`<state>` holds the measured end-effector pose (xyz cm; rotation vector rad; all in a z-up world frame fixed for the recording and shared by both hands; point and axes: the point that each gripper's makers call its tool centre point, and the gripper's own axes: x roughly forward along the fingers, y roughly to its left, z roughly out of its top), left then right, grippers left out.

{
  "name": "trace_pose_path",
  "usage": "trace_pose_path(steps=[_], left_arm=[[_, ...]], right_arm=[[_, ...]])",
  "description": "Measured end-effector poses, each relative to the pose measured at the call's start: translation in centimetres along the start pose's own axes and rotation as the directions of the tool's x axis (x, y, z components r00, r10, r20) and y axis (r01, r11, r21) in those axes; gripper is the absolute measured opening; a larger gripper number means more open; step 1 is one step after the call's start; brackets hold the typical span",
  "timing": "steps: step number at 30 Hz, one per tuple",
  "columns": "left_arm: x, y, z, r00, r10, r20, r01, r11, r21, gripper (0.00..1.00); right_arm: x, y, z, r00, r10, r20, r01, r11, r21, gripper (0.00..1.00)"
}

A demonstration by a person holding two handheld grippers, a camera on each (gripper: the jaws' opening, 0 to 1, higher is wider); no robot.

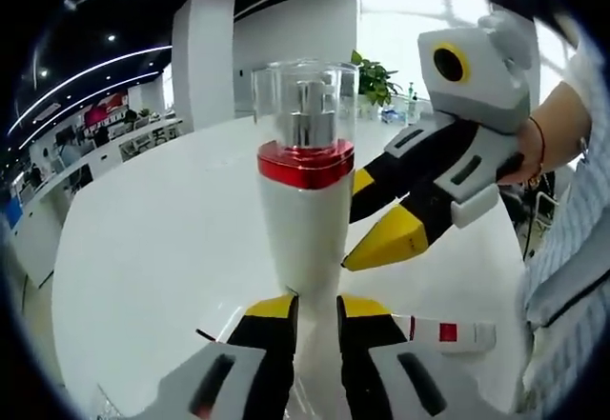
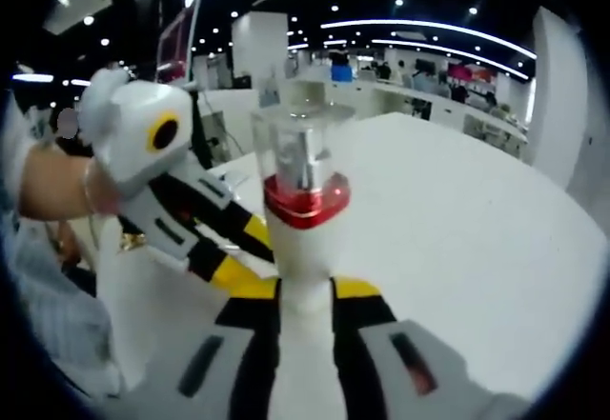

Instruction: Arrange the skincare products in the storage area until every visible bottle or jar stands upright without overlapping.

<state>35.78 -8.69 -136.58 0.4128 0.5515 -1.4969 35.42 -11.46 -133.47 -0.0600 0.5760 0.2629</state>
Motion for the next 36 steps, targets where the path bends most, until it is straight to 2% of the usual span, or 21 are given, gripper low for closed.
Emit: trace_pose_path(steps=[5,11,15,19,21,24,26,28,31,32,34,36], left_arm=[[-1.3,0.6,0.0,1.0,0.015,0.014,-0.015,1.0,-0.003,0.19],[-3.9,1.6,0.0,0.997,0.058,0.053,-0.054,0.996,-0.064,0.19],[-6.2,2.6,-1.3,0.994,0.11,0.029,-0.107,0.99,-0.09,0.19],[-8.8,3.7,-2.7,0.985,0.168,0.023,-0.165,0.98,-0.107,0.19],[-10.0,4.6,-3.9,0.978,0.207,0.002,-0.205,0.972,-0.113,0.19],[-11.6,5.7,-5.2,0.964,0.267,-0.015,-0.266,0.954,-0.139,0.19],[-12.6,6.1,-5.9,0.956,0.293,-0.015,-0.292,0.944,-0.152,0.19],[-13.4,6.5,-6.7,0.949,0.315,-0.02,-0.314,0.935,-0.168,0.19],[-14.5,7.0,-7.7,0.94,0.341,-0.027,-0.339,0.921,-0.192,0.19],[-14.9,7.1,-8.1,0.937,0.349,-0.026,-0.347,0.916,-0.203,0.19],[-15.6,7.5,-8.6,0.929,0.369,-0.024,-0.364,0.903,-0.227,0.19],[-16.0,7.7,-8.9,0.924,0.383,-0.019,-0.376,0.894,-0.243,0.19]], right_arm=[[-0.5,0.5,-0.5,1.0,0.01,-0.019,-0.009,1.0,0.005,0.23],[-1.3,1.7,-0.7,0.999,0.033,-0.03,-0.034,0.999,-0.022,0.25],[-1.8,3.3,-0.1,0.998,0.059,-0.013,-0.06,0.994,-0.089,0.25],[-2.2,5.5,1.3,0.994,0.109,0.027,-0.104,0.986,-0.13,0.26],[-2.2,6.2,1.7,0.992,0.121,0.032,-0.114,0.98,-0.161,0.27],[-2.1,8.0,2.8,0.989,0.149,0.019,-0.138,0.952,-0.273,0.27],[-1.9,9.4,3.9,0.983,0.184,0.027,-0.166,0.933,-0.319,0.28],[-1.7,10.7,5.1,0.974,0.225,0.029,-0.201,0.915,-0.348,0.29],[-1.1,11.4,6.4,0.971,0.237,0.031,-0.21,0.909,-0.361,0.3],[-0.5,11.8,7.2,0.967,0.255,0.026,-0.226,0.899,-0.376,0.3],[0.1,12.2,7.7,0.963,0.27,0.011,-0.244,0.887,-0.391,0.31],[1.0,12.5,8.2,0.961,0.276,-0.023,-0.258,0.865,-0.431,0.31]])
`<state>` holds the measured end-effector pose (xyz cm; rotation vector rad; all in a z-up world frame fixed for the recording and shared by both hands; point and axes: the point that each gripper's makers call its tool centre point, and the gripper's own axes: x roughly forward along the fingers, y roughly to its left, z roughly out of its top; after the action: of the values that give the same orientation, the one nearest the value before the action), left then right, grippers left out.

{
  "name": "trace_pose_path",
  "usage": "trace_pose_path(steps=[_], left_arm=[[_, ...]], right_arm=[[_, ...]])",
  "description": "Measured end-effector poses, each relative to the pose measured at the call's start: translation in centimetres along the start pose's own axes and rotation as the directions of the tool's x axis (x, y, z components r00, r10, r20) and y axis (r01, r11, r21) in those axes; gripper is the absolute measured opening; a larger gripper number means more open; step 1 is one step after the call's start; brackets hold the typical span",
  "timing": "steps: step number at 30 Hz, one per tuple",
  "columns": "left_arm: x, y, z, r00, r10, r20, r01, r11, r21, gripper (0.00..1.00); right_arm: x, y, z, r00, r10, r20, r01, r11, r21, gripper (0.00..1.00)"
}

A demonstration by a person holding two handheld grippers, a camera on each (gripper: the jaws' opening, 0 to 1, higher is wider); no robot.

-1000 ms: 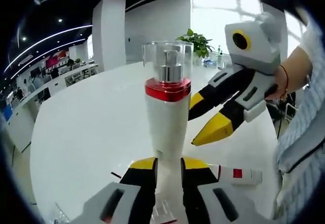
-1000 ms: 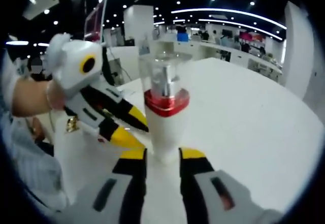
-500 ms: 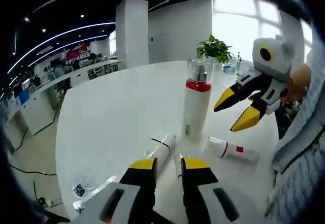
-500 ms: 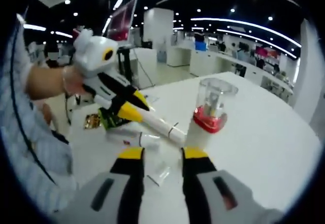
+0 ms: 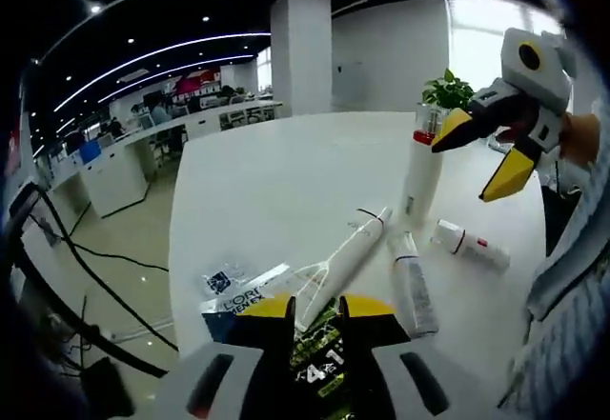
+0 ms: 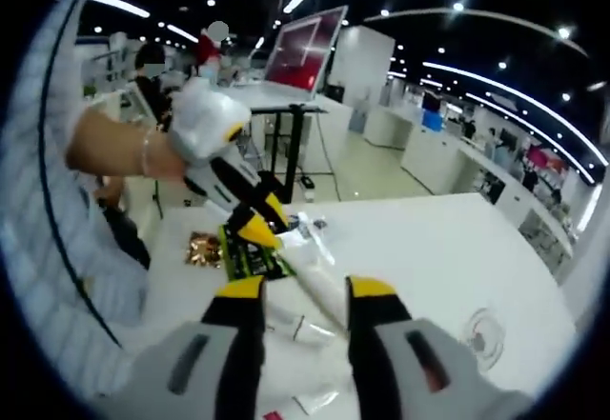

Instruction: Arrange the skincare products in the storage area until every visible bottle or jar stands upright without overlapping.

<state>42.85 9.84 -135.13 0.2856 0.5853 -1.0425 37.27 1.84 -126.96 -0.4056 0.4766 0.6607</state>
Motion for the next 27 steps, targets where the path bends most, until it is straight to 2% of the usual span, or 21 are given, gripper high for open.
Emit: trace_pose_path(steps=[4,7,10,12,14,18,20,22,25,27], left_arm=[[-0.4,0.7,-1.0,1.0,0.013,-0.006,-0.013,1.0,-0.026,0.19],[-0.8,0.7,-1.5,1.0,0.012,-0.001,-0.012,0.999,-0.045,0.19],[-1.1,0.6,-1.7,1.0,0.006,0.001,-0.006,0.998,-0.057,0.19],[-1.3,0.6,-2.1,1.0,0.005,-0.005,-0.006,0.998,-0.057,0.19],[-1.5,0.7,-2.5,1.0,0.003,-0.012,-0.003,0.998,-0.057,0.19],[-2.1,1.0,-2.6,1.0,0.008,-0.009,-0.009,0.998,-0.055,0.19],[-2.4,1.1,-2.7,1.0,0.013,-0.005,-0.014,0.998,-0.053,0.19],[-2.5,1.4,-2.9,1.0,0.017,-0.006,-0.017,0.998,-0.058,0.19],[-2.8,1.4,-3.2,1.0,0.02,-0.001,-0.02,0.997,-0.072,0.19],[-2.8,1.4,-3.3,1.0,0.02,0.003,-0.02,0.997,-0.08,0.19]], right_arm=[[1.6,-0.2,0.8,0.998,0.031,-0.057,-0.036,0.995,-0.093,0.32],[3.0,-0.9,1.3,0.994,0.02,-0.103,-0.035,0.988,-0.148,0.32],[3.9,-0.9,1.6,0.991,0.037,-0.131,-0.058,0.985,-0.163,0.32],[5.1,-1.3,1.6,0.981,0.046,-0.187,-0.082,0.979,-0.189,0.32],[5.8,-1.7,1.8,0.98,0.038,-0.197,-0.079,0.975,-0.208,0.32],[6.5,-2.0,2.4,0.975,0.073,-0.212,-0.11,0.98,-0.168,0.32],[6.9,-2.2,2.0,0.962,0.089,-0.256,-0.139,0.973,-0.184,0.33],[7.7,-1.8,1.1,0.939,0.146,-0.313,-0.208,0.962,-0.174,0.38],[9.1,-1.9,-0.4,0.909,0.181,-0.376,-0.242,0.962,-0.124,0.37],[9.8,-2.1,-1.0,0.9,0.175,-0.4,-0.24,0.964,-0.117,0.36]])
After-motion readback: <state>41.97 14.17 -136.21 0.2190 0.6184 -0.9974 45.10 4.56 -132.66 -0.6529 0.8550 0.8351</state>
